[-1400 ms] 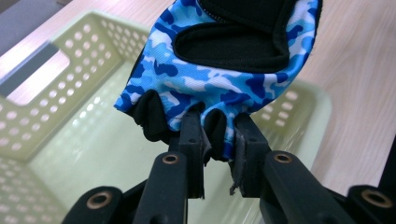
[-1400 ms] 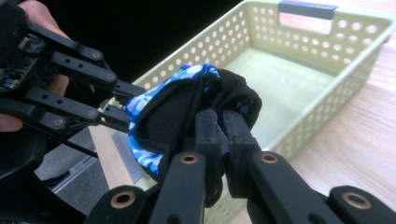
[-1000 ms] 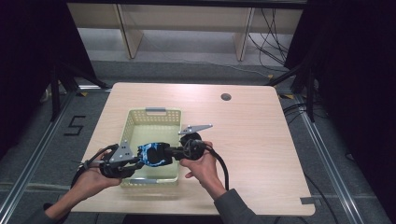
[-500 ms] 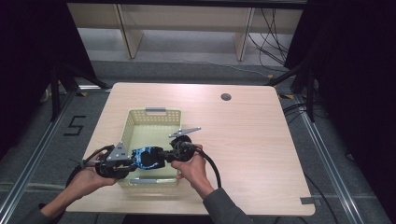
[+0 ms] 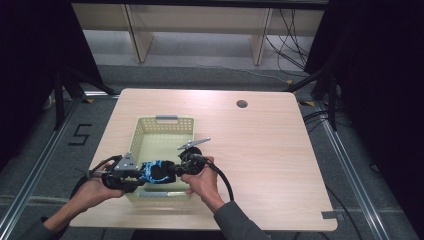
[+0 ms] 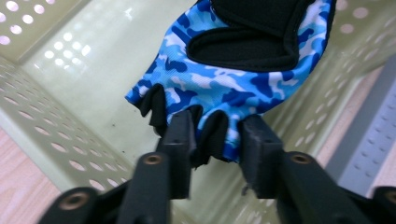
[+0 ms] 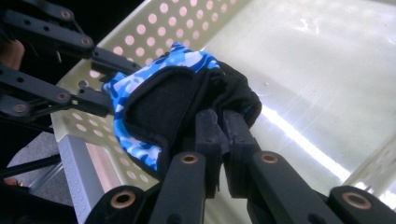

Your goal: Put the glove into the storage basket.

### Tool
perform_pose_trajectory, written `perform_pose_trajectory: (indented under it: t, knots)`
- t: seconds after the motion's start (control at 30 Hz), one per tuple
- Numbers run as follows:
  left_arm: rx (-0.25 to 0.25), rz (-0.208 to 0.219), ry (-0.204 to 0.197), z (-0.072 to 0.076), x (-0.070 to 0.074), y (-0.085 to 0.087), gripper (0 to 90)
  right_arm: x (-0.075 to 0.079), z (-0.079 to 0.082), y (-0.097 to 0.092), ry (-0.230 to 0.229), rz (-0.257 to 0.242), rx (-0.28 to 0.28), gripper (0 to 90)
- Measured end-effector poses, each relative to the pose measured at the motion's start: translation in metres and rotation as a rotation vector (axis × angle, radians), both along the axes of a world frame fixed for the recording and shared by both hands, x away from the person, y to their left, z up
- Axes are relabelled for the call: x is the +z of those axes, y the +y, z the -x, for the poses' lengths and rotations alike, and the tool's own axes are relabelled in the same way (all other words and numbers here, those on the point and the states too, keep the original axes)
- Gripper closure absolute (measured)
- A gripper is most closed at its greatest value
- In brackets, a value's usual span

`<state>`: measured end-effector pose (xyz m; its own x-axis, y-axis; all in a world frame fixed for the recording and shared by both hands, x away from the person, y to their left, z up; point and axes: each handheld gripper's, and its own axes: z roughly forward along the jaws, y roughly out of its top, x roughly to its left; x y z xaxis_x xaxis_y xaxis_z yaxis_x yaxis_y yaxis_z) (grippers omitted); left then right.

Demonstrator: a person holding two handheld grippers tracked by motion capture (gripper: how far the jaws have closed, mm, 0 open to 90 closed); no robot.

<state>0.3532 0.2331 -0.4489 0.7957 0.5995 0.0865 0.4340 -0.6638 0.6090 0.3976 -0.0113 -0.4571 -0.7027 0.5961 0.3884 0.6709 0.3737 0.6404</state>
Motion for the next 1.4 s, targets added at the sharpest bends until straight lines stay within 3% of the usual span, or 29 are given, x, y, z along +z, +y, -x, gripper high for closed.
perform_pose_trajectory:
  t: [0.03, 0.07, 0.17, 0.2, 0.23, 0.27, 0.33, 0.4, 0.53, 0.6, 0.7, 0.73, 0.97, 1.03, 1.1, 1.2, 1.23, 1.33, 1.37, 1.4]
  knots:
    - [-0.004, -0.001, -0.003, 0.000, 0.001, 0.001, 57.4, 0.000, 0.000, 0.000, -0.008, 0.010, 0.007, 86.9]
    - [0.006, -0.003, 0.027, 0.000, 0.003, 0.002, 52.5, 0.000, 0.001, 0.001, -0.008, 0.021, 0.008, 86.9]
    - [0.022, 0.039, 0.029, -0.001, 0.007, 0.005, 46.4, 0.000, 0.002, 0.002, -0.006, 0.044, 0.011, 86.9]
    - [0.018, 0.033, 0.016, -0.002, 0.009, 0.006, 44.3, 0.000, 0.002, 0.002, -0.005, 0.054, 0.011, 86.8]
    - [0.041, 0.044, 0.032, -0.001, 0.009, 0.005, 41.9, 0.000, 0.002, 0.003, -0.003, 0.059, 0.008, 86.8]
    - [0.046, 0.058, 0.014, -0.002, 0.009, 0.005, 40.0, 0.000, 0.002, 0.003, -0.008, 0.058, 0.001, 86.7]
    - [0.041, 0.051, 0.030, -0.001, 0.013, 0.006, 36.4, 0.002, 0.001, 0.003, -0.011, 0.083, 0.003, 86.7]
    - [0.058, 0.074, 0.019, 0.001, 0.015, 0.004, 34.3, 0.004, 0.002, 0.003, -0.010, 0.089, 0.000, 86.4]
    - [0.024, 0.036, -0.032, 0.007, 0.023, 0.006, 30.3, 0.005, 0.003, 0.004, 0.007, 0.098, 0.003, 86.3]
    - [0.041, 0.056, -0.027, 0.009, 0.025, 0.006, 30.4, 0.005, 0.003, 0.004, -0.013, 0.103, 0.012, 86.3]
    - [0.057, 0.064, -0.025, 0.009, 0.025, 0.007, 29.9, 0.005, 0.003, 0.004, -0.005, 0.110, 0.003, 86.0]
    - [0.041, 0.059, -0.034, 0.008, 0.025, 0.007, 29.8, 0.005, 0.003, 0.004, -0.012, 0.108, 0.006, 85.5]
    - [0.056, 0.077, -0.036, 0.014, 0.023, 0.000, 28.2, 0.006, 0.003, 0.001, -0.016, 0.127, 0.001, 73.5]
    - [0.050, 0.080, -0.045, 0.015, 0.025, -0.003, 27.8, 0.008, 0.002, 0.001, -0.033, 0.150, 0.011, 64.3]
    - [0.044, 0.083, -0.046, 0.017, 0.026, -0.005, 27.5, 0.009, 0.001, 0.001, -0.053, 0.160, 0.009, 61.5]
    - [0.047, 0.095, -0.054, 0.019, 0.027, -0.010, 26.1, 0.021, 0.003, -0.001, -0.073, 0.189, -0.038, 54.6]
    - [0.034, 0.096, -0.056, 0.019, 0.028, -0.011, 26.0, 0.024, 0.004, -0.002, -0.070, 0.172, -0.025, 53.3]
    - [0.039, 0.115, -0.072, 0.021, 0.029, -0.014, 25.7, 0.029, 0.001, -0.007, -0.145, 0.145, -0.002, 47.8]
    - [0.039, 0.115, -0.072, 0.021, 0.029, -0.014, 25.6, 0.031, 0.003, -0.009, -0.136, 0.130, -0.010, 45.9]
    - [0.048, 0.150, -0.071, 0.023, 0.029, -0.016, 25.2, 0.032, 0.002, -0.011, -0.153, 0.132, -0.010, 44.2]
